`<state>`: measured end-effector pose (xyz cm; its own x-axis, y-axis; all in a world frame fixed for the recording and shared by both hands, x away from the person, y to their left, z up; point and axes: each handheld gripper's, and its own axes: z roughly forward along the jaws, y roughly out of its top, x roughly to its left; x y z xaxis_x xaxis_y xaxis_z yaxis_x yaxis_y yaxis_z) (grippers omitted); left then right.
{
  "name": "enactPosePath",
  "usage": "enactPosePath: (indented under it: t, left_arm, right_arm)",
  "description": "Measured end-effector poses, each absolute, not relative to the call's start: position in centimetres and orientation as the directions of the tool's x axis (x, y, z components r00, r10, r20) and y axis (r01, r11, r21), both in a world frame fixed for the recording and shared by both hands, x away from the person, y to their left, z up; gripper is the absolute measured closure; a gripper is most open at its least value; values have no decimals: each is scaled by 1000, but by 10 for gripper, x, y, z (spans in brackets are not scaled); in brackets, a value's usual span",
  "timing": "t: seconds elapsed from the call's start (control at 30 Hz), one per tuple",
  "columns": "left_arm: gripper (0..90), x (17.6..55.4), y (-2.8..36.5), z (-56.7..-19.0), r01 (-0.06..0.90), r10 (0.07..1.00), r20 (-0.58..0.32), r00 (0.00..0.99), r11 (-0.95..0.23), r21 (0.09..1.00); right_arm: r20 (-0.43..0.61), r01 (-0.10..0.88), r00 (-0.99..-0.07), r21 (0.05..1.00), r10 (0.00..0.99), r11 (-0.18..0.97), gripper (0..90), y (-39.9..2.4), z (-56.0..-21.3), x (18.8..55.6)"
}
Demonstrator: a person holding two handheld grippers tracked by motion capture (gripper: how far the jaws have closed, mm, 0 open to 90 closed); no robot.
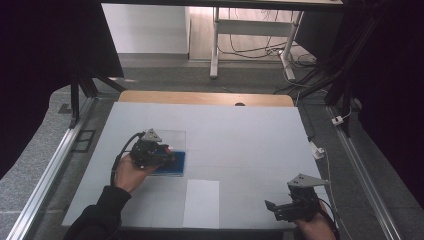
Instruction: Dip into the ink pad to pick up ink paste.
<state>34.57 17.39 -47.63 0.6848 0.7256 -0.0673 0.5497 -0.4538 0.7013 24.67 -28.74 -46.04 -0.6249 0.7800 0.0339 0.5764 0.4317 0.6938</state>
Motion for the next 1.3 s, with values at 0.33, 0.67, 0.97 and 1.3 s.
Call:
enactPosePath:
  t: [0.33, 0.67, 0.97, 1.3]
  left_arm:
    - [582, 349, 163, -476, 557, 722, -83, 687, -449, 699]
    - [581, 356, 154, -483, 585, 744, -72, 664, -456, 671]
    - [581, 360, 149, -490, 600, 754, -61, 653, -467, 649]
    - [583, 360, 142, -495, 608, 764, -23, 645, -496, 620]
  right_arm:
    - [30, 575, -626, 692, 779, 435, 0, -287, -461, 247]
    - [25, 573, -630, 690, 776, 443, 0, -287, -461, 247]
    - [23, 572, -631, 689, 775, 445, 0, -286, -461, 246]
    - [21, 571, -632, 689, 775, 446, 0, -286, -461, 246]
